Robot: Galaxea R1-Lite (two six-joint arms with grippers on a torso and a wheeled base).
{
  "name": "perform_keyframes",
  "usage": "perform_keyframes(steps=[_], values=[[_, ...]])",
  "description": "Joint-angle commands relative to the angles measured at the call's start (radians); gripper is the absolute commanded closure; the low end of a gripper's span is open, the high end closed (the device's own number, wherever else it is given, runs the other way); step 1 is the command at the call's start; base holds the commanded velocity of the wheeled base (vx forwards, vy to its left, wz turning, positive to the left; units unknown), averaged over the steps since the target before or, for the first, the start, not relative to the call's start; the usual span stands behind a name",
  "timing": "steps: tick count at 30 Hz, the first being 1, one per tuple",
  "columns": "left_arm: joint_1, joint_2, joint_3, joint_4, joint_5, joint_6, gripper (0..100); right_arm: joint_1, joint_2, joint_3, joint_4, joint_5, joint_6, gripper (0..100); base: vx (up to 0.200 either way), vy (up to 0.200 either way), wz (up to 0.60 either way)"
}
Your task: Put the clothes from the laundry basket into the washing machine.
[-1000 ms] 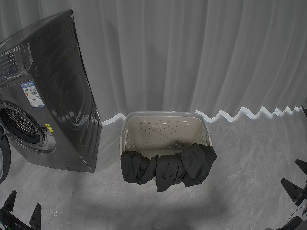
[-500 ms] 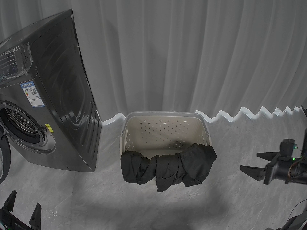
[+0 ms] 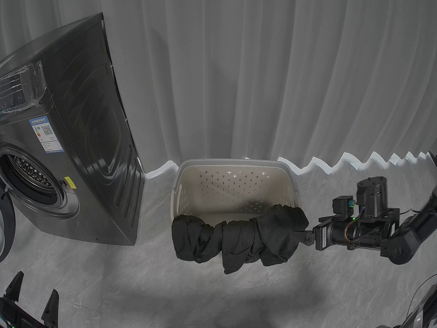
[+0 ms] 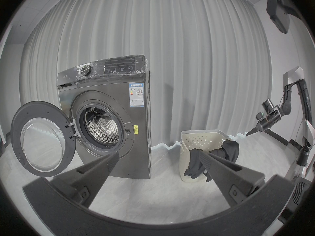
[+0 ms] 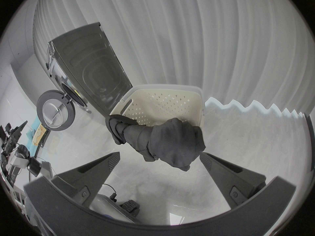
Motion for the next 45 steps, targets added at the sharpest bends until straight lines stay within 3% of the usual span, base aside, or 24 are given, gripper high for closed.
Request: perform_keyframes(steps=[1,6,32,45], values=[[0.000,-0.018,0.016,0.000,-0.001,-0.001,0,0.032,0.147,-0.071,-0.005,-0.009,-0.003,0,0.000,0.000,0.00],[0.000,-0.018,0.016,0.000,-0.001,-0.001,0,0.062,0.224,-0.144,-0.005,-0.063,-0.006,0,0.000,0.000,0.00],[0.000,-0.018,0.016,0.000,-0.001,-0.001,0,0.019,0.454,-0.421,-0.005,-0.072,-0.037,0,0.000,0.000,0.00],[0.000,-0.018,0.016,0.000,-0.001,-0.001,0,0.003,0.483,-0.457,-0.005,-0.089,-0.044,0,0.000,0.000,0.00]])
